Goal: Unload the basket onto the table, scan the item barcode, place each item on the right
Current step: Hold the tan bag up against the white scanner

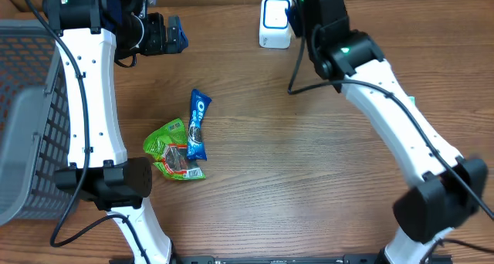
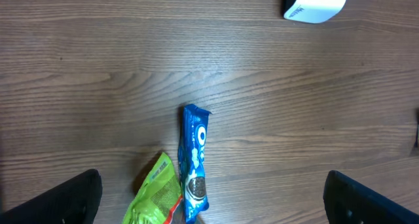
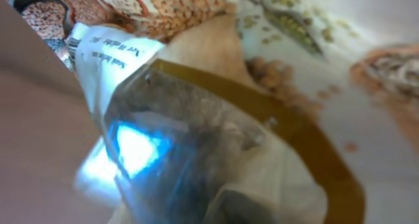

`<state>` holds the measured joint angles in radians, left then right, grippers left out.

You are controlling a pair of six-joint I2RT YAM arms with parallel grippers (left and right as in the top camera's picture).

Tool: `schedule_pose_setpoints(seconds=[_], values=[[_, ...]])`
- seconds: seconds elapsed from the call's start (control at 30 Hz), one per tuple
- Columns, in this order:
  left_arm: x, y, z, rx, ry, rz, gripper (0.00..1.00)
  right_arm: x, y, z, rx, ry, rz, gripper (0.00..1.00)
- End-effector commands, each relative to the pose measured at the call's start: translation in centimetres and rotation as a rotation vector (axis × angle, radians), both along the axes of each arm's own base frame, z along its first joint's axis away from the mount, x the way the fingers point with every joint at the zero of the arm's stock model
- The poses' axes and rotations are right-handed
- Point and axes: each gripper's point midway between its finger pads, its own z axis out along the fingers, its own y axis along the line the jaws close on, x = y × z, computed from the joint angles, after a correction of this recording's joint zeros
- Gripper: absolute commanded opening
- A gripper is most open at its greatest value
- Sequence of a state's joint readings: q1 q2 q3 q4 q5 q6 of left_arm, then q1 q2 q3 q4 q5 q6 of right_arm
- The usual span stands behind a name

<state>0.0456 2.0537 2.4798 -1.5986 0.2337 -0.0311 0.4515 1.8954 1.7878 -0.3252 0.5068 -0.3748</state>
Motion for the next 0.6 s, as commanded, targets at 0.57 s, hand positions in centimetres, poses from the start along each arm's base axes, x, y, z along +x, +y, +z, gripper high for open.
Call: schedule_pose_setpoints(seconds=[0.57], values=[[-0.1,-0.2,0.1,-0.002,0.001,0.011,0.99,9.4,-3.3,-11.5,-0.695,-0.141,-0.224,0.04]])
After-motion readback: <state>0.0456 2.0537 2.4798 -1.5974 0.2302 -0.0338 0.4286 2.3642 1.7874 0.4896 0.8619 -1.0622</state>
